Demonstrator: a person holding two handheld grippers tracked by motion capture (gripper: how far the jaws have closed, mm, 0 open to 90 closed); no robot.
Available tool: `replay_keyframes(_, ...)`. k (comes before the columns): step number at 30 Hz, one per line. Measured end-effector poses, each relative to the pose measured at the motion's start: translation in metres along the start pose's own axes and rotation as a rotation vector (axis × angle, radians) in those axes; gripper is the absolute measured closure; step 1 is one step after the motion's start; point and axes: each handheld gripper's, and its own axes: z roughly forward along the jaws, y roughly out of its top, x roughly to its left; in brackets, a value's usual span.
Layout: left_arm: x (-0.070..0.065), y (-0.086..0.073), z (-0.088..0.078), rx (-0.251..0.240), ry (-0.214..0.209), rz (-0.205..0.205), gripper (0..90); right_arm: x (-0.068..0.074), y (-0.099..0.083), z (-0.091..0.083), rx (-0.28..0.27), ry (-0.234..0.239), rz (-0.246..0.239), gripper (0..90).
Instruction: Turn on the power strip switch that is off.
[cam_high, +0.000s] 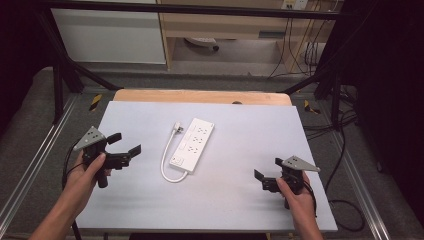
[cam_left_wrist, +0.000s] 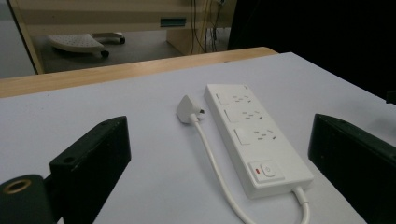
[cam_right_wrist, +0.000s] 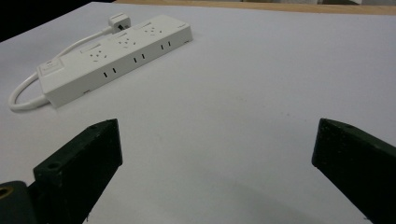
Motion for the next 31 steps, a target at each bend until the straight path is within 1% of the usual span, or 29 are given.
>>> replay_keyframes(5,0.004,-0.010,-0.008,0.000,0.008,-0.004,6.0,0.000,0.000,0.000,-0.001,-0.001,-0.003,2.1)
replay_keyframes(10,0.008,-0.020,-0.014,-0.004,0.014,-0.021,6.0,0.000,0.000,0.000,0.002,0.000,-0.006,2.2)
replay_keyframes(12,0.009,-0.025,-0.016,-0.005,0.017,-0.022,6.0,0.001,0.000,0.000,0.004,0.001,-0.007,2.1)
replay_keyframes(14,0.010,-0.030,-0.018,-0.002,0.020,-0.028,6.0,0.001,0.000,0.000,0.008,-0.001,-0.002,2.1)
replay_keyframes(17,0.013,-0.039,-0.021,-0.007,0.026,-0.029,6.0,0.001,-0.001,0.000,0.008,-0.003,-0.002,2.1)
replay_keyframes(20,0.017,-0.048,-0.025,-0.021,0.042,-0.046,6.2,0.001,-0.001,0.001,0.008,-0.007,-0.009,2.1)
replay_keyframes(25,0.019,-0.067,-0.031,-0.021,0.054,-0.060,6.4,0.000,-0.002,0.001,0.014,-0.022,-0.013,2.3)
replay_keyframes(26,0.019,-0.069,-0.031,-0.017,0.057,-0.057,6.4,-0.001,-0.002,0.001,0.020,-0.029,-0.009,2.3)
replay_keyframes(28,0.019,-0.075,-0.032,-0.004,0.077,-0.039,6.3,-0.001,-0.003,0.002,0.033,-0.038,-0.012,2.3)
replay_keyframes(31,0.018,-0.078,-0.030,-0.001,0.093,-0.047,6.5,-0.002,-0.007,0.009,0.081,-0.068,-0.018,2.4)
